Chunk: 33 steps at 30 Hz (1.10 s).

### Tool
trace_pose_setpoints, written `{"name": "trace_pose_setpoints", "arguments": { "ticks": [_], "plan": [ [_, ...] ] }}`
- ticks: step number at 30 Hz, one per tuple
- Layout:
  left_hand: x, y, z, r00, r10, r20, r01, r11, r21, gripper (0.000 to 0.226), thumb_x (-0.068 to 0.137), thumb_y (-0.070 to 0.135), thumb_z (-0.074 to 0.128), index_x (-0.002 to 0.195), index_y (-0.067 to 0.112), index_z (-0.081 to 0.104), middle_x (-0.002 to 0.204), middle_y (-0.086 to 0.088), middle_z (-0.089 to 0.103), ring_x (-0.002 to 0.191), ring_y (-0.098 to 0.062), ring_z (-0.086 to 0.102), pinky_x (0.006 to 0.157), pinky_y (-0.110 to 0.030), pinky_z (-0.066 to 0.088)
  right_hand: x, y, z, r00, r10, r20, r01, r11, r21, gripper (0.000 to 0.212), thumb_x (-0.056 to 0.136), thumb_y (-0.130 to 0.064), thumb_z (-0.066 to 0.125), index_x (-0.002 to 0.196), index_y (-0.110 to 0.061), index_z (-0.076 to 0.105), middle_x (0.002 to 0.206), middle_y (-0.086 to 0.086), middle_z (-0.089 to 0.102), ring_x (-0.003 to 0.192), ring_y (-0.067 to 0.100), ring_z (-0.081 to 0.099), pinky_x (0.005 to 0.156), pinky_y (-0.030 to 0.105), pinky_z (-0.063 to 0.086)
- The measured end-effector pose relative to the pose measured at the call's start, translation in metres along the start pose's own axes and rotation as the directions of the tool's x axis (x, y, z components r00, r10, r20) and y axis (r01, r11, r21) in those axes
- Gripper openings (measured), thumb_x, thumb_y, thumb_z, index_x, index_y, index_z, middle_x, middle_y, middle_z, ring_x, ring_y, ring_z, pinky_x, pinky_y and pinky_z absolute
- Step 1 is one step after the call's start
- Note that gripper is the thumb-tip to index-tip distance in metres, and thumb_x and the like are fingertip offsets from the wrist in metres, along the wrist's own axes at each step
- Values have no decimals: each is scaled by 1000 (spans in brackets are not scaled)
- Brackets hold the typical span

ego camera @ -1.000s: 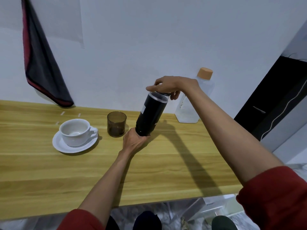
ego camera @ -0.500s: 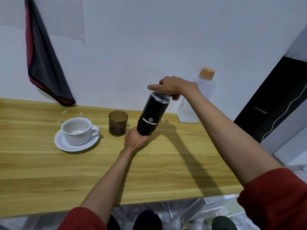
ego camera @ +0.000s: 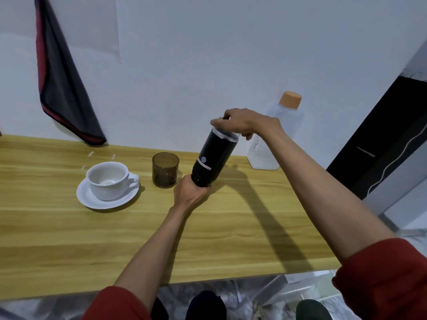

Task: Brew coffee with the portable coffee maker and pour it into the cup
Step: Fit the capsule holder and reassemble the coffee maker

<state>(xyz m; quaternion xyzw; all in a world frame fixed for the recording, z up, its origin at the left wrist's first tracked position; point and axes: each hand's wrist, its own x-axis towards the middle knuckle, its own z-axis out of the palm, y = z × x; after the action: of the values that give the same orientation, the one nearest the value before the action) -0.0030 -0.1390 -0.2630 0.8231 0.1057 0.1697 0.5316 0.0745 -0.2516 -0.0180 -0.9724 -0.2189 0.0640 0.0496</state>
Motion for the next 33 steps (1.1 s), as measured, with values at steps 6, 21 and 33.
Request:
{"name": "trace_pose_setpoints", "arguments": {
  "ticks": [6, 21, 33],
  "plan": [
    [2, 3, 2, 998, 26, -61, -18, 993, 117, 20, 76, 28, 74, 75, 12, 61, 65, -6, 65, 65, -25, 64, 60, -32, 53, -1, 6, 22, 984, 86, -159, -100, 991, -87, 57, 96, -53, 25, 124, -13, 55, 105, 8, 58, 84, 27, 53, 61, 32, 35],
    [2, 6, 7, 990, 91, -105, -52, 945, 324, 21, 77, 34, 69, 67, 22, 54, 56, 4, 57, 55, -18, 57, 50, -22, 35, 4, 28, 32, 963, 215, -164, -224, 974, -35, 56, 97, -48, 25, 120, -10, 60, 107, 11, 62, 89, 28, 52, 74, 31, 35],
    [8, -4, 9, 990, 142, -15, -128, 931, 342, 43, 64, 57, 71, 90, 25, 58, 83, 7, 58, 80, -15, 54, 67, -30, 50, 11, 34, 20, 925, -60, -374, 49, 998, -40, 46, 92, -51, 40, 101, -13, 65, 91, 4, 66, 84, 25, 58, 57, 27, 32]
  ]
}}
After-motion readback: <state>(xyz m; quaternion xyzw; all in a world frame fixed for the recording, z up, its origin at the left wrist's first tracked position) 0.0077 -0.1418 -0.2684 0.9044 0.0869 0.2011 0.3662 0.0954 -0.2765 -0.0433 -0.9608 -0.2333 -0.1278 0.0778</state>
